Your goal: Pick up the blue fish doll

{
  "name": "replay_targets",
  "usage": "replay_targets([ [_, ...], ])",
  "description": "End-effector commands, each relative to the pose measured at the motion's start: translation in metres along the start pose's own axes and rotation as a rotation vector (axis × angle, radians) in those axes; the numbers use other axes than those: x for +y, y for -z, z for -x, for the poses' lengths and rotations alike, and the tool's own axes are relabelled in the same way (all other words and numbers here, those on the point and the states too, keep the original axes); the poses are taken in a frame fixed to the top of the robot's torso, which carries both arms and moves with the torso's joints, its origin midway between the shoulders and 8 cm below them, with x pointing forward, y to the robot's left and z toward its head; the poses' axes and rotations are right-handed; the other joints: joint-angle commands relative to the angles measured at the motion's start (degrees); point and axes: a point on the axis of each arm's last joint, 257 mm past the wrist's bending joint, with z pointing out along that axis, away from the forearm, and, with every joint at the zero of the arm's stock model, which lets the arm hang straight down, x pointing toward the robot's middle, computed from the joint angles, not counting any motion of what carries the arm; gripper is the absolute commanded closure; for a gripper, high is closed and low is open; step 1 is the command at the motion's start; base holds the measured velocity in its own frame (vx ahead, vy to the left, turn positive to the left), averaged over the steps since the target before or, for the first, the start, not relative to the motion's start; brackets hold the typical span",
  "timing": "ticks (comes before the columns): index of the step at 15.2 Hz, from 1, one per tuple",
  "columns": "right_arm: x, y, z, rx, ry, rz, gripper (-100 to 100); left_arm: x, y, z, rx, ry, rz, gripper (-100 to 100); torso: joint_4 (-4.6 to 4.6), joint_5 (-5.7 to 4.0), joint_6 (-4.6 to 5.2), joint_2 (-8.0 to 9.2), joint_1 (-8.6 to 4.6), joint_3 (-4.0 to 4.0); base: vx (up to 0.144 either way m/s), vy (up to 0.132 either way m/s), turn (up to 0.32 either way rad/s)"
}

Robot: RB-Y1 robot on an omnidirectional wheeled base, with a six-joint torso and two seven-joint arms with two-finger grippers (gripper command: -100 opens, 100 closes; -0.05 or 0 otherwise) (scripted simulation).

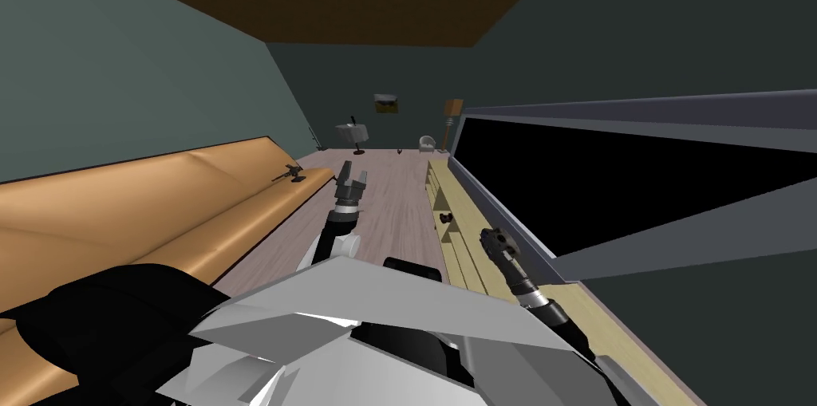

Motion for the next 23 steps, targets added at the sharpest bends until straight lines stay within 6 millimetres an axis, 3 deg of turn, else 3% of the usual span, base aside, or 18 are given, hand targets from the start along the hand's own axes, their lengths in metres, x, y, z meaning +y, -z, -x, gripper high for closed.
replay_targets([
  [1,-0.025,0.016,-0.012,0.068,0.045,-0.057,-100,0.000,0.000,0.000,0.000,0.000,0.000,0,0.00,0.00,0.00,0.00,0.00,0.00,0.060,0.018,0.072],
  [2,-0.029,0.018,-0.012,0.070,0.045,-0.067,-100,0.000,0.000,0.000,0.000,0.000,0.000,0,0.00,0.00,-0.01,-0.01,0.01,0.00,0.056,0.018,0.094],
  [3,-0.051,0.036,-0.020,0.124,0.079,-0.123,-100,0.000,0.000,0.000,0.000,0.000,0.000,0,0.00,0.00,-0.01,0.00,0.02,0.00,0.065,0.021,0.116],
  [4,-0.051,0.037,-0.020,0.129,0.083,-0.123,-100,0.000,0.000,0.000,0.000,0.000,0.000,0,0.00,0.01,-0.01,-0.01,0.03,0.00,0.067,0.014,0.083],
  [5,-0.071,0.056,-0.027,0.181,0.114,-0.179,-100,0.000,0.000,0.000,0.000,0.000,0.000,0,0.00,0.01,0.00,-0.01,0.03,-0.01,0.066,0.013,0.121],
  [6,-0.071,0.057,-0.027,0.188,0.120,-0.179,-100,0.000,0.000,0.000,0.000,0.000,0.000,0,-0.01,0.01,-0.01,-0.01,0.02,-0.01,0.061,0.013,0.086],
  [7,-0.091,0.078,-0.033,0.238,0.149,-0.234,-100,0.000,0.000,0.000,0.000,0.000,0.000,0,0.00,0.01,-0.01,-0.01,0.02,0.00,0.073,0.012,0.079],
  [8,-0.091,0.078,-0.032,0.248,0.156,-0.234,-100,0.000,0.000,0.000,0.000,0.000,0.000,0,-0.01,0.00,-0.01,-0.03,0.02,-0.02,0.073,0.012,0.086],
  [9,-0.110,0.100,-0.037,0.296,0.183,-0.288,-100,0.000,0.000,0.000,0.000,0.000,0.000,0,-0.01,0.01,-0.02,-0.05,0.01,-0.03,0.076,0.016,0.138],
  [12,-0.128,0.126,-0.038,0.369,0.229,-0.339,-100,0.000,0.000,0.000,0.000,0.000,0.000,0,-0.02,0.01,-0.02,-0.08,-0.01,-0.04,0.075,0.008,0.096],
  [13,-0.143,0.150,-0.040,0.423,0.259,-0.388,-100,0.000,0.000,0.000,0.000,0.000,0.000,0,-0.02,0.01,-0.01,-0.06,0.02,-0.04,0.069,0.028,0.140],
  [14,-0.144,0.151,-0.039,0.431,0.265,-0.389,-100,0.000,0.000,0.000,0.000,0.000,0.000,0,-0.01,0.02,-0.02,-0.05,0.06,-0.03,0.070,0.026,0.100],
  [15,-0.158,0.176,-0.040,0.483,0.293,-0.438,-100,0.000,0.000,0.000,0.000,0.000,0.000,0,-0.01,0.03,0.00,-0.04,0.08,-0.03,0.083,0.025,0.105],
  [16,-0.159,0.177,-0.038,0.492,0.300,-0.437,-100,0.000,0.000,0.000,0.000,0.000,0.000,0,-0.02,0.04,-0.01,-0.07,0.09,-0.04,0.082,0.014,0.083],
  [19,-0.182,0.227,-0.034,0.607,0.363,-0.522,-100,0.000,0.000,0.000,0.000,0.000,0.000,0,-0.02,0.02,-0.02,-0.09,0.06,-0.05,0.080,0.016,0.106],
  [21,-0.184,0.229,-0.033,0.613,0.367,-0.526,-100,0.000,0.000,0.000,0.000,0.000,0.000,0,-0.02,0.03,-0.01,-0.09,0.08,-0.05,0.062,0.015,0.064],
  [22,-0.194,0.254,-0.028,0.672,0.399,-0.567,-100,0.000,0.000,0.000,0.000,0.000,0.000,0,-0.01,0.02,0.00,-0.03,0.07,-0.02,0.051,0.014,0.078],
  [23,-0.194,0.254,-0.028,0.672,0.399,-0.567,-100,0.000,0.000,0.000,0.000,0.000,0.000,0,0.00,0.02,0.00,0.01,0.08,0.00,0.055,0.011,0.084],
])
